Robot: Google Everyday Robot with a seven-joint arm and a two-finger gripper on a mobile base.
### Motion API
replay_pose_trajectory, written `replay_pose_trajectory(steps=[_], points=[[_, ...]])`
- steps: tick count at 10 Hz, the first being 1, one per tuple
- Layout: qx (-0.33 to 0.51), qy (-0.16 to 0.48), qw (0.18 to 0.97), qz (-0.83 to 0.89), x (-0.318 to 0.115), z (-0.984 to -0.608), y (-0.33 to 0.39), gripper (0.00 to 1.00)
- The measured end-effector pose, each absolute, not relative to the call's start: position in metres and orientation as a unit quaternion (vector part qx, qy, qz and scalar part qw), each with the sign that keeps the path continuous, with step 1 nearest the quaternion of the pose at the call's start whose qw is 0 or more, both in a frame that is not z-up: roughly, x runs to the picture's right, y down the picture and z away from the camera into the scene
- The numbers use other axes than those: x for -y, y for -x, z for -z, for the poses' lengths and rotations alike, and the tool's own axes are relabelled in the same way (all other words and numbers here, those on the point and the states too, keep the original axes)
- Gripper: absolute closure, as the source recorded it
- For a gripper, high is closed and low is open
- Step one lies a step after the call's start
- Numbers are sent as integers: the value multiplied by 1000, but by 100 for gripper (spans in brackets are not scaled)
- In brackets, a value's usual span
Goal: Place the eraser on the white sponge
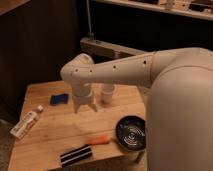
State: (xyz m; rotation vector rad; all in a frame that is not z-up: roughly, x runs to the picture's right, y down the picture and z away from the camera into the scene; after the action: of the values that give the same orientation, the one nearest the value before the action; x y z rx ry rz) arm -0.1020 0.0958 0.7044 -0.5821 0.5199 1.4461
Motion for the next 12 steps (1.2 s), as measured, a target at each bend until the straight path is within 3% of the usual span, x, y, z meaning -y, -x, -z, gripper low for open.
replay_pose_trajectory(steps=[10,12], points=[[-231,260,682,-643,-96,-705,102,35],[-193,272,697,-635,-94,-705,100,35]])
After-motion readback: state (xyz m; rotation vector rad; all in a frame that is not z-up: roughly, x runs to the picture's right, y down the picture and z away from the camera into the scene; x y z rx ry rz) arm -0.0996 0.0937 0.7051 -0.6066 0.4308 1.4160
